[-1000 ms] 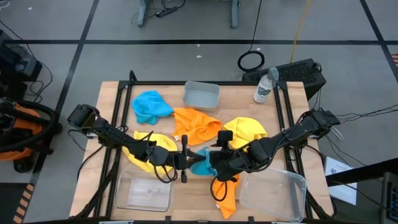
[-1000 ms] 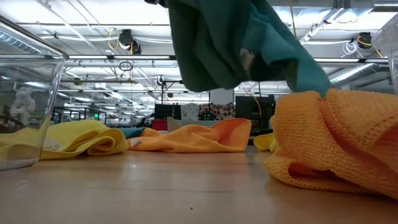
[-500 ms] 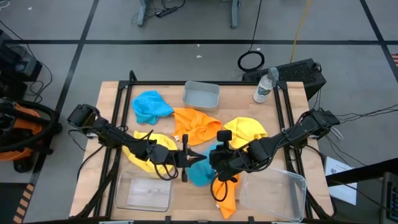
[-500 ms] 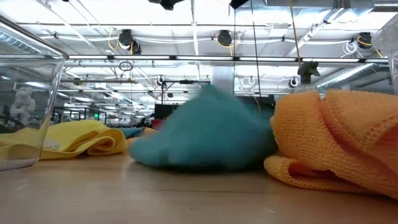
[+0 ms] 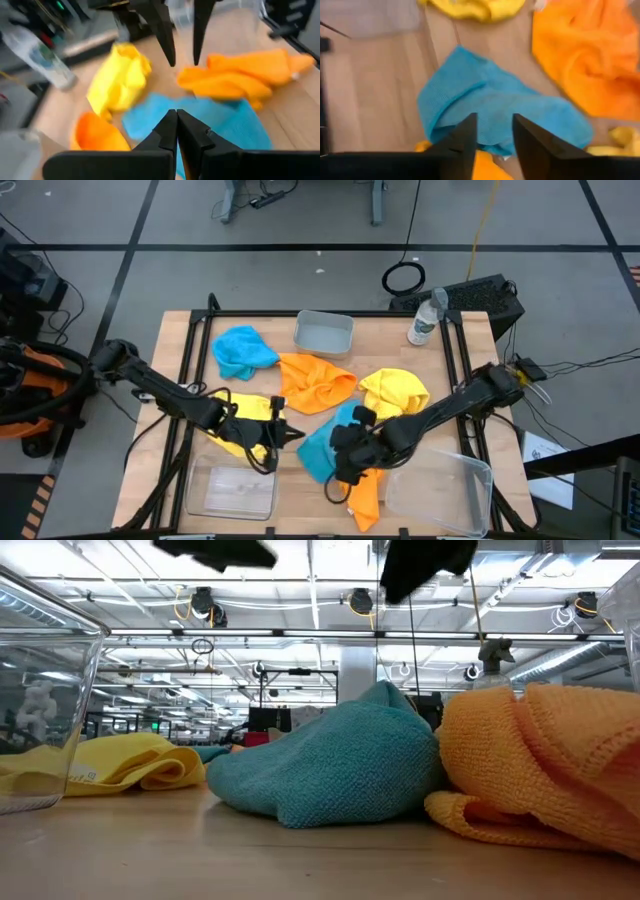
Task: Sort microfiber towel by color & place in baskets
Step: Put the bottom blue microfiber cloth into the right transparent bin
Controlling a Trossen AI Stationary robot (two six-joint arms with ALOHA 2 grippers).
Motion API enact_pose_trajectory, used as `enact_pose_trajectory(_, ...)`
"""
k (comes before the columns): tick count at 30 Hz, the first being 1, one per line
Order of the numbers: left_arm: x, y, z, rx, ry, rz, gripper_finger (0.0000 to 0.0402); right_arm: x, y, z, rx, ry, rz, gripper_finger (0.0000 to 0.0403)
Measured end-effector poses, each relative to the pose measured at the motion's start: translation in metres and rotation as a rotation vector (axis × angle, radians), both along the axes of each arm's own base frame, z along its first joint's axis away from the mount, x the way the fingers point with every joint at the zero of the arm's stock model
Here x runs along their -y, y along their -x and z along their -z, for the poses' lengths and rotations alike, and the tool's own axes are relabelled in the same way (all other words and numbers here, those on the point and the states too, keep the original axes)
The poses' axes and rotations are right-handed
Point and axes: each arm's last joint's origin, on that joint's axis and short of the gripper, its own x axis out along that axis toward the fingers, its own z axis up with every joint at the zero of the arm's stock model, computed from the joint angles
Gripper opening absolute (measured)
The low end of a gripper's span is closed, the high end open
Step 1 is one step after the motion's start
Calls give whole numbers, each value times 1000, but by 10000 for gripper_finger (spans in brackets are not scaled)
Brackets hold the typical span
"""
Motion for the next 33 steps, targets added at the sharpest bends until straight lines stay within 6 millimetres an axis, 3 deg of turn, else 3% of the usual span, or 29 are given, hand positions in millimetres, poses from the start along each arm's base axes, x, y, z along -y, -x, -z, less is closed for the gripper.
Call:
enact_pose_trajectory(5, 0, 6, 8, -105, 36, 13, 16, 3, -25, 51, -106, -9, 62, 240)
enact_pose_trajectory(10, 0, 5, 11, -117, 44, 5, 16, 14, -41, 82, -167, -43, 83, 340)
enact_pose_trajectory(13, 0, 5, 11, -116, 43, 6, 16, 20, -47, 102, -245, -79, 75, 374)
enact_pose_trajectory(16, 0, 5, 10, -112, 41, 8, 16, 25, -52, 120, -297, -95, 67, 377)
enact_pose_trajectory(19, 0, 5, 10, -113, 40, 7, 16, 30, -56, 127, -318, -115, 68, 347)
enact_pose_trajectory(22, 0, 5, 10, -112, 39, 5, 16, 32, -57, 129, -324, -138, 68, 290)
enact_pose_trajectory(25, 0, 5, 10, -112, 38, 5, 16, 33, -59, 128, -311, -138, 60, 209)
enact_pose_trajectory(30, 0, 5, 10, -111, 38, 4, 16, 36, -57, 120, -301, -110, 29, 39)
enact_pose_trajectory(33, 0, 5, 10, -109, 38, 4, 16, 38, -52, 105, -283, -94, 14, 22)
